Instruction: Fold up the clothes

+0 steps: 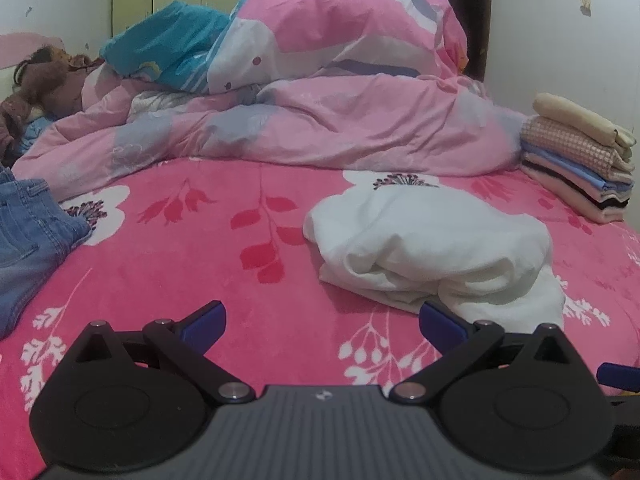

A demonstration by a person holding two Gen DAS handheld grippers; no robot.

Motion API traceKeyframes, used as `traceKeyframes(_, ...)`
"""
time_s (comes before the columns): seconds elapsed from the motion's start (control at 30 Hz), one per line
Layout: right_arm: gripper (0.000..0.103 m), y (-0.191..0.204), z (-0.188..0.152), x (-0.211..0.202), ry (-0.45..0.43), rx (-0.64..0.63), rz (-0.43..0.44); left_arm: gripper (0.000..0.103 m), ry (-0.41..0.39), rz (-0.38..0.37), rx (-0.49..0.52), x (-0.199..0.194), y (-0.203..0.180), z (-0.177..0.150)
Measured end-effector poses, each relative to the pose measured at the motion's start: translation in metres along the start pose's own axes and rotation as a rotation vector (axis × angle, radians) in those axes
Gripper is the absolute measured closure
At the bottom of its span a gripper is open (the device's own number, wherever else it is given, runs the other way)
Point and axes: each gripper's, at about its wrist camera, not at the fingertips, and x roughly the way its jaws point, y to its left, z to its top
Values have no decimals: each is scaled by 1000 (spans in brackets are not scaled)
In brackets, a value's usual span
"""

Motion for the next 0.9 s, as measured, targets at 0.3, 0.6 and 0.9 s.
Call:
traceKeyframes(0.3,1,4,2,1,0,-14,6,0,22,-3,-31,2,-2,9)
traceKeyframes(0.6,1,6,3,1,1,-17,9,0,32,6,-38,1,-3,15)
traceKeyframes(0.9,1,7,2,2,2,-20,15,0,46,4,-39,0,-5,15)
